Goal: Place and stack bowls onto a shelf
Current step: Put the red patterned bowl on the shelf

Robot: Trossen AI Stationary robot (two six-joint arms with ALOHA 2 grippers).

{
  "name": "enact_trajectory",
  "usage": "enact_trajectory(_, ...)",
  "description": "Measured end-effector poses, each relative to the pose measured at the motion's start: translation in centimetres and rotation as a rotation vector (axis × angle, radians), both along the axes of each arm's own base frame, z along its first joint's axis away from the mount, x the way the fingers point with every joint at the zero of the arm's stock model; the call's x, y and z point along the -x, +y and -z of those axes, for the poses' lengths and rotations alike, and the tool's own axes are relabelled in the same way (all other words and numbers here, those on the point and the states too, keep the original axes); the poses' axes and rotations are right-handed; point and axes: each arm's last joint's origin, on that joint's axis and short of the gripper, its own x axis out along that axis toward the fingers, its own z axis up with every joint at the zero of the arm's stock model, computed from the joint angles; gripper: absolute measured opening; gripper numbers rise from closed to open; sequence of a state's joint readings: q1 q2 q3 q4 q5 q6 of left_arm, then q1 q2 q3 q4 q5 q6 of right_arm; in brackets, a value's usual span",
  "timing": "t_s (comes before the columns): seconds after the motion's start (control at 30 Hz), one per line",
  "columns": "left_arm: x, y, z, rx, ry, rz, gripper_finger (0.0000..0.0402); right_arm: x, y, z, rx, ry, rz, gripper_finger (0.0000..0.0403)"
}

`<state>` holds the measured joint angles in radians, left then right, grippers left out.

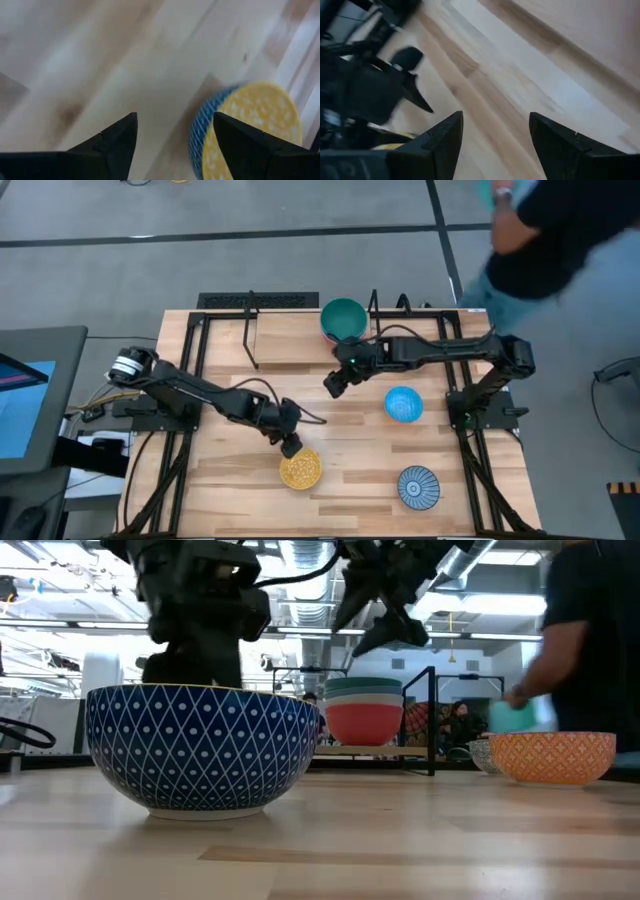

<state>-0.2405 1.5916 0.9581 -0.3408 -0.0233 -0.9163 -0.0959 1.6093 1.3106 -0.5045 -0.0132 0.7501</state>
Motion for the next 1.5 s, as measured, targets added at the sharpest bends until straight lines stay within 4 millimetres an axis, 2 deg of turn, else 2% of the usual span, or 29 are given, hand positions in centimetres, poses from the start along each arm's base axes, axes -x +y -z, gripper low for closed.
enact_trajectory(0.1,0.0,-0.4,0.2,0.023,0.007,0.01,0.0215,-0.3,0.0,-0.3,-0.039,-0.045,0.021,0.0255)
enact_trajectory(0.3,-0.2,-0.2,0.2,0.025,-0.003,0.006,0.0182,-0.1,0.4,-0.1,-0.064,-0.018,0.033,0.0255)
enact_trajectory(0.47,0.0,-0.5,0.3,0.021,0.009,0.044,0.0179,0.0,0.9,0.1,-0.1,0.008,0.016,0.0255)
enact_trajectory(0.6,0.7,-0.9,0.1,0.01,0.044,0.082,0.0181,0.2,2.4,0.4,-0.148,0.049,0.042,0.0255)
enact_trajectory(0.73,1.5,-1.1,-1.7,-0.03,-0.02,0.179,0.0181,0.5,4.9,0.6,-0.174,0.085,0.08,0.0255)
enact_trajectory(0.83,2.5,-1.0,-3.5,-0.131,-0.093,0.24,0.0181,1.0,6.3,0.9,-0.181,0.139,0.055,0.0255)
enact_trajectory(0.93,3.4,-0.6,-5.2,-0.231,-0.155,0.291,0.0181,1.9,7.1,1.4,-0.171,0.237,0.066,0.0255)
enact_trajectory(1.07,4.1,-0.2,-7.1,-0.333,-0.259,0.364,0.0181,3.3,7.7,2.1,-0.22,0.387,0.196,0.0255)
enact_trajectory(1.2,4.5,-0.1,-8.2,-0.344,-0.328,0.377,0.0181,4.0,10.1,2.1,-0.283,0.407,0.287,0.0255)
enact_trajectory(1.33,5.2,0.1,-8.8,-0.344,-0.329,0.378,0.0181,3.7,12.4,2.0,-0.347,0.319,0.355,0.0255)
enact_trajectory(1.5,5.9,0.7,-9.5,-0.4,-0.345,0.389,0.0181,4.3,12.7,3.0,-0.296,0.397,0.438,0.0255)
